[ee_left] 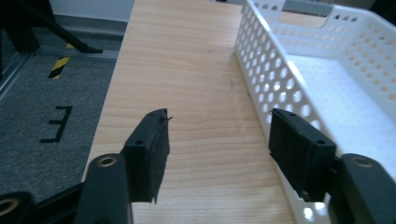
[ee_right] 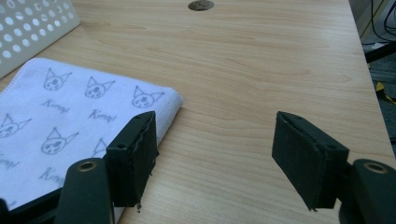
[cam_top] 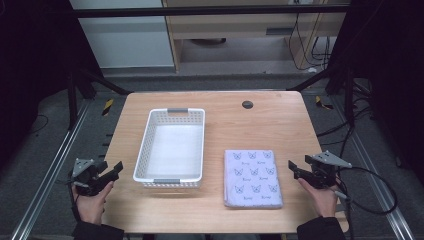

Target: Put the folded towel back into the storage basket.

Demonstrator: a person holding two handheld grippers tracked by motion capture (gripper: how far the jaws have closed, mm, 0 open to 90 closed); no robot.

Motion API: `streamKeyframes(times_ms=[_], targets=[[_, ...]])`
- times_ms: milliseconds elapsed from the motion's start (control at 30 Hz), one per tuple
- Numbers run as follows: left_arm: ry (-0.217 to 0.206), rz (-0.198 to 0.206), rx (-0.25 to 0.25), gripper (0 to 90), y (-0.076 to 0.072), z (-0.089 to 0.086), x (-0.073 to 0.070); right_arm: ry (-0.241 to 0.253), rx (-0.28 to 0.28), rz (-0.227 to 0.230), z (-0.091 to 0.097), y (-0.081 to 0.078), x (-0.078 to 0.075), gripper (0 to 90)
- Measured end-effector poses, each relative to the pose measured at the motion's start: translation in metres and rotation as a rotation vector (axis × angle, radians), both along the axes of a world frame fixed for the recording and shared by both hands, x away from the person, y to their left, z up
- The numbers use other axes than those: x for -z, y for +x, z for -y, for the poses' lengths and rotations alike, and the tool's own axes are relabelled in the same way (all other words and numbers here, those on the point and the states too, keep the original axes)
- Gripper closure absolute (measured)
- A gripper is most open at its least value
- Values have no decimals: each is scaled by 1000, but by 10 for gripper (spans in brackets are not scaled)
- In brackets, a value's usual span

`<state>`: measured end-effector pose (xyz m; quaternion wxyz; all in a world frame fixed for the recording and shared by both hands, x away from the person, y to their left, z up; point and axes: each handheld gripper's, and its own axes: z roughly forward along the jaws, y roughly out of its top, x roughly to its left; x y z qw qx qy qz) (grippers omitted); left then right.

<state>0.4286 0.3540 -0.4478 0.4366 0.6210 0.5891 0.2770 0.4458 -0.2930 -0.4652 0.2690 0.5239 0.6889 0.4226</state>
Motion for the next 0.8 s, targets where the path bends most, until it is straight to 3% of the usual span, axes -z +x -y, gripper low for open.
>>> streamKeyframes(times_ms=[167, 267, 333, 533, 800], targets=[[-21, 26, 47, 403, -6, 11, -12, 21, -7, 9, 1, -2, -3, 310], [-1, 38, 88, 401, -9, 22, -18, 23, -21, 12, 0, -3, -6, 303], [10, 47, 109, 391, -11, 30, -21, 55, -42, 27, -2, -4, -11, 300], [39, 71, 173, 383, -15, 52, -31, 41, -69, 50, -6, -6, -21, 300], [42, 77, 249, 387, -19, 81, -38, 43, -84, 60, -5, -7, -30, 302]])
